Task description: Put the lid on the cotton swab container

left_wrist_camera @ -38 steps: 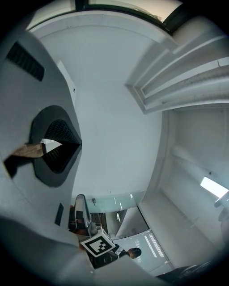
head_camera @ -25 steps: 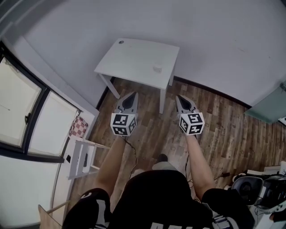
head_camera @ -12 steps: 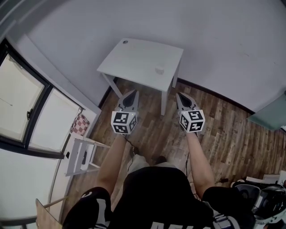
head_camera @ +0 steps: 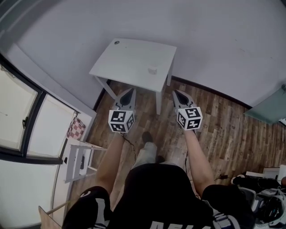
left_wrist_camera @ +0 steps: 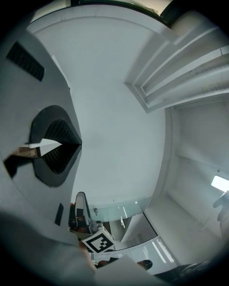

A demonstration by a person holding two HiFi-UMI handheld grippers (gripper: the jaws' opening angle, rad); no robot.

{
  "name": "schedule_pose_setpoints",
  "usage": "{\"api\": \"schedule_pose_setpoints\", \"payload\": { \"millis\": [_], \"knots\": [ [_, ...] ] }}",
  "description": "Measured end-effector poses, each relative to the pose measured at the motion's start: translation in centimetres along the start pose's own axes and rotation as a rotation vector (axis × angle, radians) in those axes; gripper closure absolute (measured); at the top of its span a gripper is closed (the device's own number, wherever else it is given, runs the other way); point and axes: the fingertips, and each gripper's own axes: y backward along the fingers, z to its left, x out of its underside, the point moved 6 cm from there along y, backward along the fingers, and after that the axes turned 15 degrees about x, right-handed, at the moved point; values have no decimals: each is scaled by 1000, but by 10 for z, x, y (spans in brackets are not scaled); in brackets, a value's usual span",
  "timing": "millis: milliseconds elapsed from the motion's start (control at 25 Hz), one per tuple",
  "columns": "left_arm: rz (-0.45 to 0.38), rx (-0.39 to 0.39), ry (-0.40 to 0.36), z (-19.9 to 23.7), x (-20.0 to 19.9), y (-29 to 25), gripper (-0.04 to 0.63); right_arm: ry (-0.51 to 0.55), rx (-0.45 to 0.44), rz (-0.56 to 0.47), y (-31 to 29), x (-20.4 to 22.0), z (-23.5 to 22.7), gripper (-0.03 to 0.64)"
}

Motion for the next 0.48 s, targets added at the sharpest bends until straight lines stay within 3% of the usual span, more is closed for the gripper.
{"api": "schedule_pose_setpoints", "payload": {
  "millis": [480],
  "knots": [
    [15, 42, 31, 35, 14, -61, 569, 12, 6, 12, -54, -6, -19, 603]
  ]
}}
